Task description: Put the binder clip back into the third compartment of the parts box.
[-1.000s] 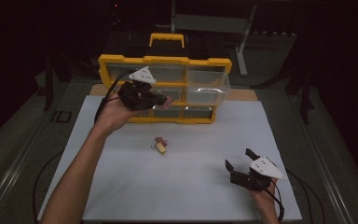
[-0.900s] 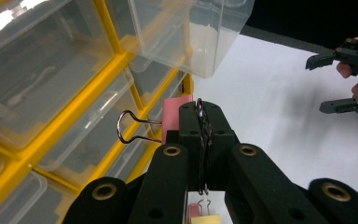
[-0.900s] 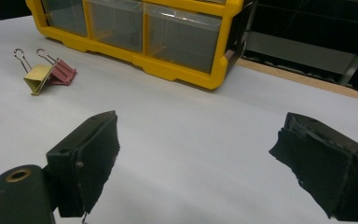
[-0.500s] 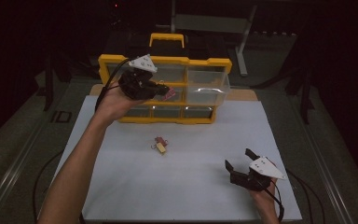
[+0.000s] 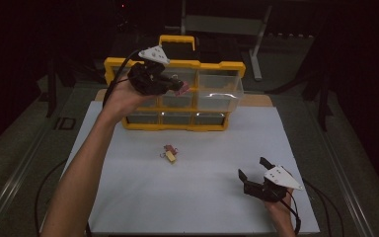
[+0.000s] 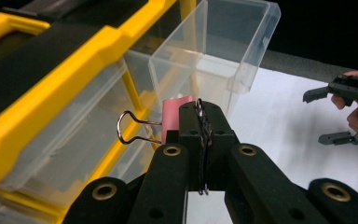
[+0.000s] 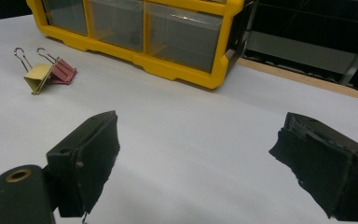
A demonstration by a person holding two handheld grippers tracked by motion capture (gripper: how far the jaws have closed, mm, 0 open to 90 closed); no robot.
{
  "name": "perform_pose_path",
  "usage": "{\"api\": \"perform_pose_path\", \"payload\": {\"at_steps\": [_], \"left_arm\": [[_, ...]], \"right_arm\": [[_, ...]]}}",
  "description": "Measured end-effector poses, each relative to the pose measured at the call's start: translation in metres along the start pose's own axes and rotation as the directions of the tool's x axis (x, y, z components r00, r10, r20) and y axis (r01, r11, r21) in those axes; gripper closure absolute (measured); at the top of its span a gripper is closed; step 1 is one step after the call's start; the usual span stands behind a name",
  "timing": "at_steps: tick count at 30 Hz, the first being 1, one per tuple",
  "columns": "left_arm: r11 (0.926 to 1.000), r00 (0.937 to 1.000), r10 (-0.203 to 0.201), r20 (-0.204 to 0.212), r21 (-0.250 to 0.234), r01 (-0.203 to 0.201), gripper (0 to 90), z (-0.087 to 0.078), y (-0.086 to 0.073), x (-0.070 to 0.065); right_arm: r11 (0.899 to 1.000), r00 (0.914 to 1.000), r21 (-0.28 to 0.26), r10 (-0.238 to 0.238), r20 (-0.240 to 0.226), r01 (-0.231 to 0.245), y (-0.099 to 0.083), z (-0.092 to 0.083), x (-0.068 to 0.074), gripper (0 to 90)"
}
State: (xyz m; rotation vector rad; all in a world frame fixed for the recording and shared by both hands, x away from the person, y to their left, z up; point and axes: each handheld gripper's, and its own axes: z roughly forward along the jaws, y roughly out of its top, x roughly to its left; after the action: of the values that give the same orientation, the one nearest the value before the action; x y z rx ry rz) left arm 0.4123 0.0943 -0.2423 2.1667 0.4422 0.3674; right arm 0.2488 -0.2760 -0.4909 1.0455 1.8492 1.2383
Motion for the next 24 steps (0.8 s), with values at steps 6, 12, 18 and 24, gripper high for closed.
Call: {"api": "perform_pose_path", "payload": {"at_steps": [6,12,18,24], "left_arm": [[0.9999,1.0000,0.006,0.000,-0.014,-0.006,89.1,-0.001,0.011,0.003],[0.9997,0.9999,0.016,-0.003,-0.021,-0.017,89.1,0.000,0.022,0.003],[0.9993,0.9996,0.029,-0.002,-0.024,-0.029,89.1,0.002,0.033,0.001],[0.9987,0.9994,0.035,0.001,-0.036,-0.035,89.1,0.005,0.042,-0.001]], "right_arm": [[1.000,1.0000,0.001,-0.001,-0.001,0.001,0.000,0.000,0.000,11.7],[1.000,1.0000,0.000,0.000,-0.002,0.000,0.000,0.000,0.000,11.7],[1.000,1.0000,-0.001,0.001,-0.002,-0.001,0.000,0.000,0.000,11.7],[1.000,1.0000,-0.002,0.001,-0.001,-0.001,0.000,0.000,-0.001,11.7]]}}
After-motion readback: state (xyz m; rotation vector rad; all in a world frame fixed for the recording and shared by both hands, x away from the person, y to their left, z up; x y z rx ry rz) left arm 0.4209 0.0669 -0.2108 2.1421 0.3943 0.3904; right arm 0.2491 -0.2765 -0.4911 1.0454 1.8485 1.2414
